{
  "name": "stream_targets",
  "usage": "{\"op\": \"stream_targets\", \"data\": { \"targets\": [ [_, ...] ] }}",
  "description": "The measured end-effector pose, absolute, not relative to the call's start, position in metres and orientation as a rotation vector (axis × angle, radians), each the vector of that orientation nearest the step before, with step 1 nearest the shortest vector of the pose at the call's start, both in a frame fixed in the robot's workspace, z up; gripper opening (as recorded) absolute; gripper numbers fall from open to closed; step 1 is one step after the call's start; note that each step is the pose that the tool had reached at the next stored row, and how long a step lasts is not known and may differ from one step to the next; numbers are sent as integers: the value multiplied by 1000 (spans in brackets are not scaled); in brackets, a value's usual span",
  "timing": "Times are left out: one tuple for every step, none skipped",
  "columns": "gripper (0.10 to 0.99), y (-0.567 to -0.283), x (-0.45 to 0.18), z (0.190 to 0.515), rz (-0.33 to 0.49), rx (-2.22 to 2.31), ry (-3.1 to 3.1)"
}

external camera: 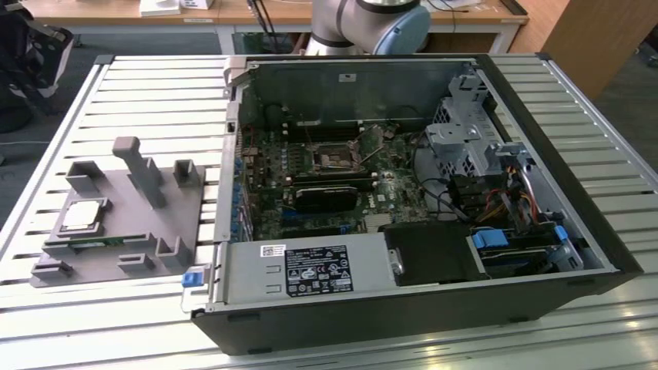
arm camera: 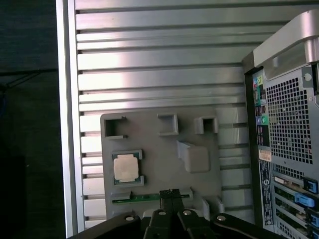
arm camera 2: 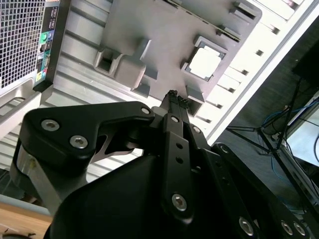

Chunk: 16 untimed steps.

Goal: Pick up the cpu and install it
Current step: 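Reach for the cpu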

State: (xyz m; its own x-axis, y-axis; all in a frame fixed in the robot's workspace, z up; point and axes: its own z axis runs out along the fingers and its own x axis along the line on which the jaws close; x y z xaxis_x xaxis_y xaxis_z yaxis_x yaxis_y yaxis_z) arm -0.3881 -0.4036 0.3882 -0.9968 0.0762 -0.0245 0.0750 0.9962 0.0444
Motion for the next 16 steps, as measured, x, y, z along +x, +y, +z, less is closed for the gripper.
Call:
{"op": "stream_targets", "data": {
  "targets": [
    [106, -404, -389, 388, 68, 118, 3112],
    [106, -405, -389, 388, 68, 118, 3112],
    [106, -406, -390, 388, 68, 118, 3112],
    [106, -406, -390, 388, 68, 118, 3112],
    [106, -407, -390, 388, 68, 118, 3113],
    [106, -408, -390, 388, 68, 118, 3113],
    [106, -408, -391, 388, 68, 118, 3113],
    [106, -408, -393, 388, 68, 118, 3113],
    [106, -408, -394, 388, 68, 118, 3112],
    [106, -408, -396, 388, 68, 118, 3112],
    [106, -408, -398, 388, 68, 118, 3112],
    [106, -408, -399, 388, 68, 118, 3112],
    [106, -408, -401, 388, 68, 118, 3112],
    [106, -408, -402, 387, 68, 118, 3113],
    [106, -408, -403, 387, 68, 118, 3113],
    [106, -408, -405, 387, 68, 118, 3112]
  ]
}}
